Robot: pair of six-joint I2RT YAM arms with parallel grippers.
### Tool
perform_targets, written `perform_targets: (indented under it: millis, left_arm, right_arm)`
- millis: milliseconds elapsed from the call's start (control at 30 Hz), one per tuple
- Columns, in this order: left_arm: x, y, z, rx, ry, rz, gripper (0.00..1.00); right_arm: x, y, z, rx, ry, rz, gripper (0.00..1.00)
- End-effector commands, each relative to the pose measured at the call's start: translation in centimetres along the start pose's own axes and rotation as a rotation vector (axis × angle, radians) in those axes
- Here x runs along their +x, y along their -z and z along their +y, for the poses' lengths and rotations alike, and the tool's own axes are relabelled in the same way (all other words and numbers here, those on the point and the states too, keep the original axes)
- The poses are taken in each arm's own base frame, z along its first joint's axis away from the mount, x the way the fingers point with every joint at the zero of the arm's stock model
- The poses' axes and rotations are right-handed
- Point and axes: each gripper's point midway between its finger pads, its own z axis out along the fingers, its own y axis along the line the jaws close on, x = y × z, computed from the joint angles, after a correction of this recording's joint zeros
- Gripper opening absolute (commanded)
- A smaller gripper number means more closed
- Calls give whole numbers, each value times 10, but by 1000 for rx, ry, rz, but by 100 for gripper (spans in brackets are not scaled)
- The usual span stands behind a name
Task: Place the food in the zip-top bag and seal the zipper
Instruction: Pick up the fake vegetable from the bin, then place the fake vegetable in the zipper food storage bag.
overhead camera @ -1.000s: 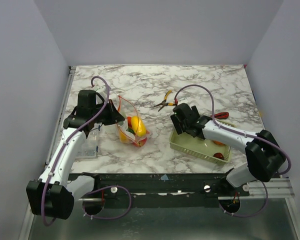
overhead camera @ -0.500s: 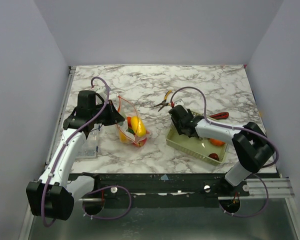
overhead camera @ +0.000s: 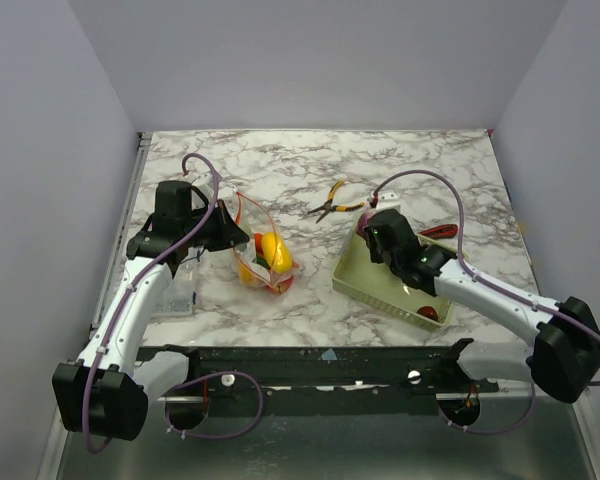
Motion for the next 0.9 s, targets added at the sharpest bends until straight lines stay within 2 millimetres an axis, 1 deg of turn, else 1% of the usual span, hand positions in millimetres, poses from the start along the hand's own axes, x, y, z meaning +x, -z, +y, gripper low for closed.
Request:
perform_targets:
  millis: [0,100,300,467,600,667,733,800,833,867]
  left_arm:
    - [3,2,-2,14,-15,-7,0]
    - [3,2,-2,15,-16,-7,0]
    - [3,2,-1,12,-17,-11,0]
    - [1,3,-2,15,-22,-16,0]
    - [-2,3,3,-18,-22,-17,0]
    - [-2,5,-1,1,-27,-15,0]
    - [-4,7,-3,5,-35,-34,0]
    - [-4,8,0,-11,-38,-46,0]
    - [-4,9,0,-13,-41,-47,0]
    - [-4,10,-1,-11,-42,-48,0]
  right_arm:
    - [-15,18,29,-175,-121,-32,0]
    - [-34,36,44,-283,-182,-71,0]
    - [-72,63,63,-412,-268,-122,0]
    - [-100,88,94,-530,-294,-173,0]
    - [-124,109,129,-661,-324,-180,0]
    - [-132,121,152,-720,-310,-187,0]
    - [-136,129,175,-767,-309,-177,0]
    - [-143,139,197,-819,-338,-166,0]
    - [-150,145,205,-842,-361,-175,0]
    - [-152,149,215,-856,-392,-166,0]
